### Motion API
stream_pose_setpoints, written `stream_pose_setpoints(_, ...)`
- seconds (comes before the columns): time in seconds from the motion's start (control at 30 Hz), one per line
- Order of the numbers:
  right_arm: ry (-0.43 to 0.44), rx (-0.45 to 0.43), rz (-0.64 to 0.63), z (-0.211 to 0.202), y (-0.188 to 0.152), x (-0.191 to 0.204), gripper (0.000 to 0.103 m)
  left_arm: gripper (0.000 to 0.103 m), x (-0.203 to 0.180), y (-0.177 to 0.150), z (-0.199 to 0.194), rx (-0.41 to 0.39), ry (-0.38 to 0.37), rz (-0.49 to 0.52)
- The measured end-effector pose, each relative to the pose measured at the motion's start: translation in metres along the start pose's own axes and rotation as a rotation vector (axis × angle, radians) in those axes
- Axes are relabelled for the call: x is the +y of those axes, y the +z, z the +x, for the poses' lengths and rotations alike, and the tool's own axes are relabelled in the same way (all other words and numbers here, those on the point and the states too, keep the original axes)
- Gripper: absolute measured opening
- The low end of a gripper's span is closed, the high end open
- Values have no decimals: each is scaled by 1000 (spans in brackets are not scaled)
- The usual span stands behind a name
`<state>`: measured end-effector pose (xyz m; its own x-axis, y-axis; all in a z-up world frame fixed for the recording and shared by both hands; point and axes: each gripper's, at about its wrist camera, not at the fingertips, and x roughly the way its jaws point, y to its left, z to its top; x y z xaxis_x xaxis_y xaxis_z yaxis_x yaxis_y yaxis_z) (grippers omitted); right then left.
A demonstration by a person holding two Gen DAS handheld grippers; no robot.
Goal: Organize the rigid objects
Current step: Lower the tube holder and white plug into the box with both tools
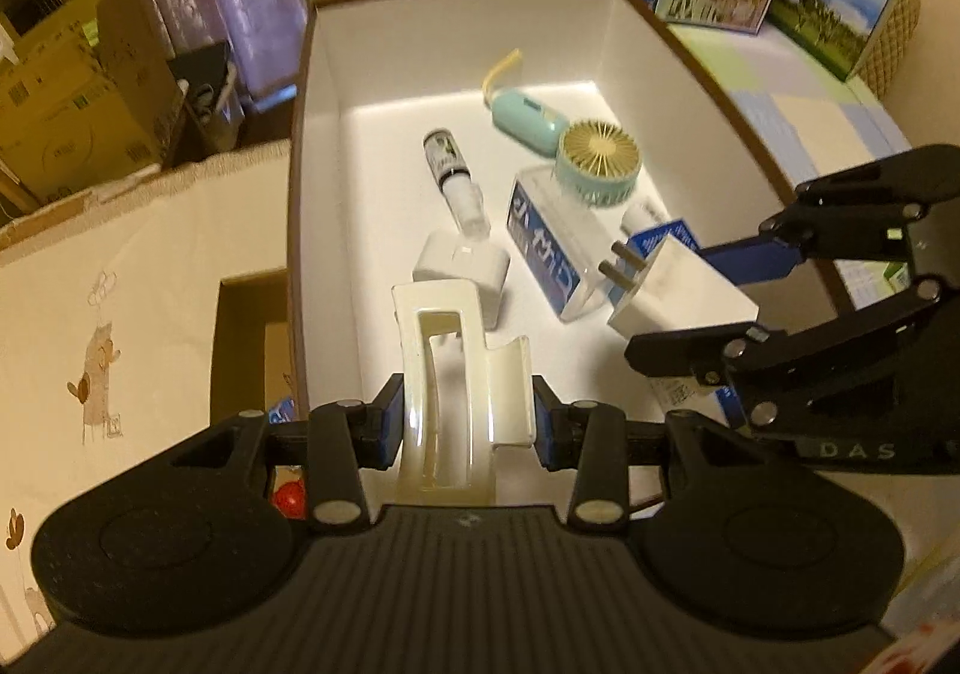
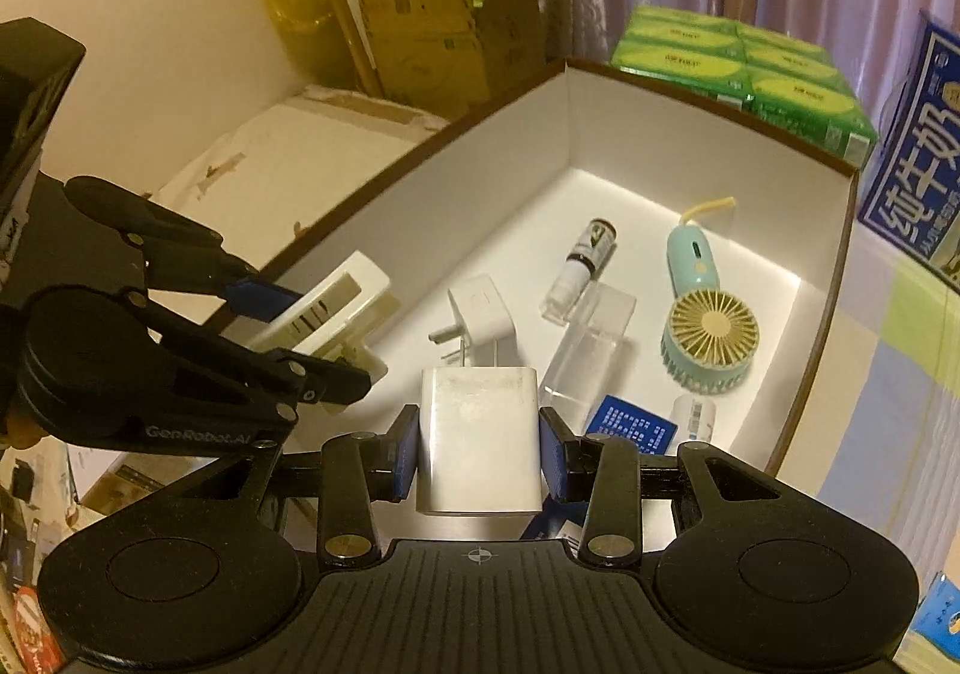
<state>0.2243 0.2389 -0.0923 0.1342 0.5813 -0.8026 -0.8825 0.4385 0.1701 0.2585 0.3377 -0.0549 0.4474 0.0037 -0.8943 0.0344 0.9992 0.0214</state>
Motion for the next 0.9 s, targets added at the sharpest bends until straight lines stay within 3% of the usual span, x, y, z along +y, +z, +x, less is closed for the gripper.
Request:
stream_pose_setpoints(0.33,-7,38,0,13,1,-4,38,36,-1,2,17,58,-35,54)
stream_pose_setpoints(0.5,-5,48,-3,15,2,-3,38,46,-4,4,19,69,-45,95)
stream_pose_setpoints(0.9,2,60,10,18,2,-2,38,48,-5,4,20,69,-32,113)
